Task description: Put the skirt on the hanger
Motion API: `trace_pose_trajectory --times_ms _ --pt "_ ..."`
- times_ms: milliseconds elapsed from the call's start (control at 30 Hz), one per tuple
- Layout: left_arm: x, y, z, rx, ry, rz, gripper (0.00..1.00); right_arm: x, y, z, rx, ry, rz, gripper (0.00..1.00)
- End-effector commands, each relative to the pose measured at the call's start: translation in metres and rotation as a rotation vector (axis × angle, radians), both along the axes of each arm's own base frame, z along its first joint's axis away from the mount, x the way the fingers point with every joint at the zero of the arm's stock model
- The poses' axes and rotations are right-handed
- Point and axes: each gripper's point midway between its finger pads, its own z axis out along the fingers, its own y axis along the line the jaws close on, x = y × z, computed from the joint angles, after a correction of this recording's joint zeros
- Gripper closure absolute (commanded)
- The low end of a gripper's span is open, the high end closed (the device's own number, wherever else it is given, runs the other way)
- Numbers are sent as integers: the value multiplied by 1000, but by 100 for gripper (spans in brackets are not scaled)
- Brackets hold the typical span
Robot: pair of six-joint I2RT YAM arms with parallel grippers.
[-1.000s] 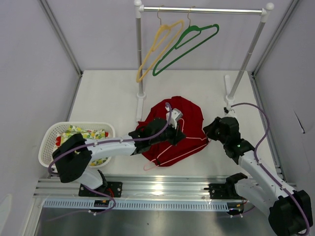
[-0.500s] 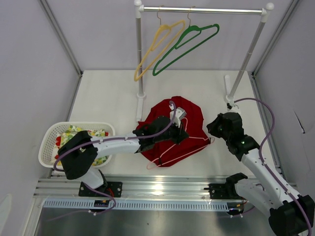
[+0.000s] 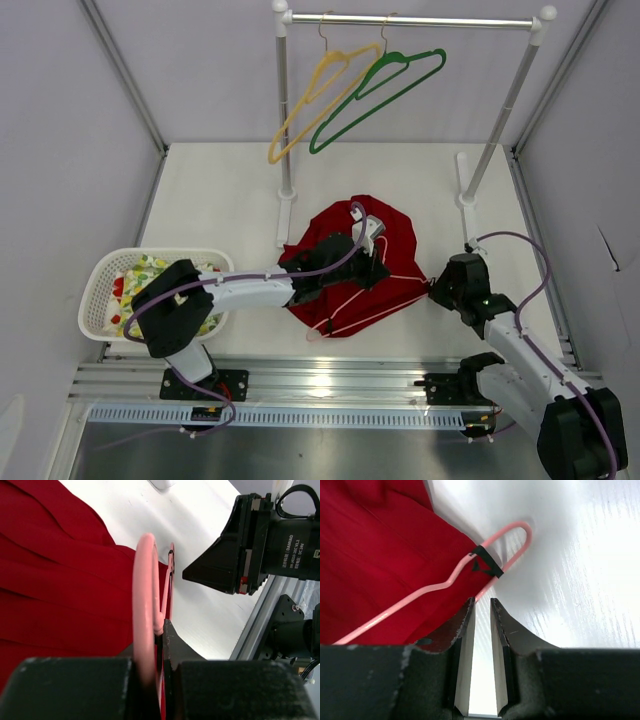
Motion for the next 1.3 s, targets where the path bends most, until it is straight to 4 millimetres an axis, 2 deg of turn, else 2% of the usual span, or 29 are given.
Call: trace_pose_trajectory --times_ms 0,233,533,833,1133,1267 --pt "4 4 -10 45 17 11 100 12 0 7 19 -60 -27 77" --pt "3 3 -13 48 30 10 100 18 -8 4 -4 -46 -73 76" --pt "3 6 -14 55 31 12 100 38 -15 1 -25 -40 -118 77" --pt "1 8 -20 64 41 -4 100 49 -17 5 -47 -80 -111 75" --pt "-1 7 -21 68 48 -21 100 60 -17 -2 -53 -78 -106 75" --pt "-2 8 -23 73 54 -27 100 63 -16 -4 -47 -90 -100 78"
